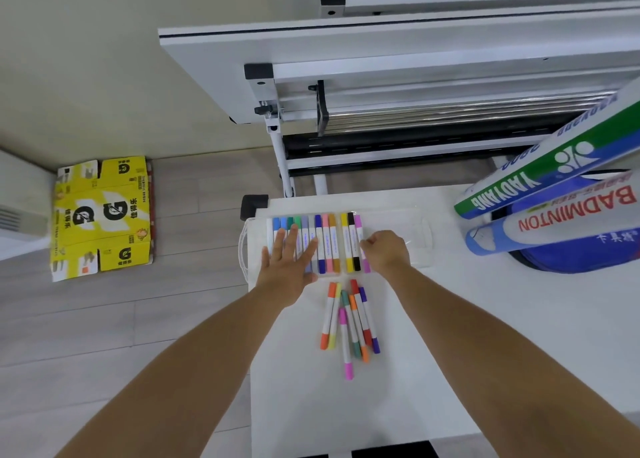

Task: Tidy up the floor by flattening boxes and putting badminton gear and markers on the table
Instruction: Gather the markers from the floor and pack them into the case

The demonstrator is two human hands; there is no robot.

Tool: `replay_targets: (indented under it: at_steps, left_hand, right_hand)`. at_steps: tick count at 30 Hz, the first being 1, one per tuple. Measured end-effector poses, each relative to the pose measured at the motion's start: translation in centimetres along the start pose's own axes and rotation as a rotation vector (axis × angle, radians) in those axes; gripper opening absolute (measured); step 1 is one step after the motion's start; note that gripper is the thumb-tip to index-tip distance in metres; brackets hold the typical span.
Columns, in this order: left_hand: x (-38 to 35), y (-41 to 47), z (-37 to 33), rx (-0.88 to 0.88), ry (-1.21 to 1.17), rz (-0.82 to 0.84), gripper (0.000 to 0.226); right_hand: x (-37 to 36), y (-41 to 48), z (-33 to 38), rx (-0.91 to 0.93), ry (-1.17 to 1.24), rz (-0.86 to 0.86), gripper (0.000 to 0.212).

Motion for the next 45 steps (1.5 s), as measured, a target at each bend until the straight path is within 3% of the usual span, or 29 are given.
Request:
replay_targets:
  at_steps: [14, 17, 21, 27, 35, 45]
  left_hand:
    - [-0.2, 0.1, 0.1, 0.010, 0.019, 0.004, 0.078]
    - [-0.1, 0.0, 0.1, 0.018, 0.018, 0.018, 0.078]
    - [0.1, -0.2, 0.0, 0.018, 0.011, 0.021, 0.078]
    - [0.4, -0.4, -0.1, 0.011, 0.006, 0.018, 0.078]
    - [0.3, -0.3, -0.1, 0.001, 0.005, 0.003, 0.078]
    - [0.5, -0.4, -0.2, 0.003, -0.006, 0.001, 0.078]
  right_hand:
    - [0.0, 0.6, 0.4, 0.025, -0.165, -0.085, 0.019]
    - [0.4, -1.2, 0.2, 0.120, -0.090, -0.086, 0.007]
    - [-0.5, -5.2, -2.2, 0.156, -0.027, -0.025, 0.012]
    - [-3.1, -8.7, -6.9, 0.065, -0.204, 0.143, 0.027]
    - [-4.9, -10.3, -6.9, 0.134, -0.207, 0.094, 0.025]
    - [-6.6, -10.6, -6.3, -0.029, -0.063, 0.087, 0.014]
Point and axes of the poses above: each hand's wrist, its own y-axis towards the middle knuckle, its own x-axis out of the back of the hand, z = x × y, the point moved 6 cm from there along y, towards the middle knuckle, and after that the axes turned 1 degree about -x, right-handed, at the moved point
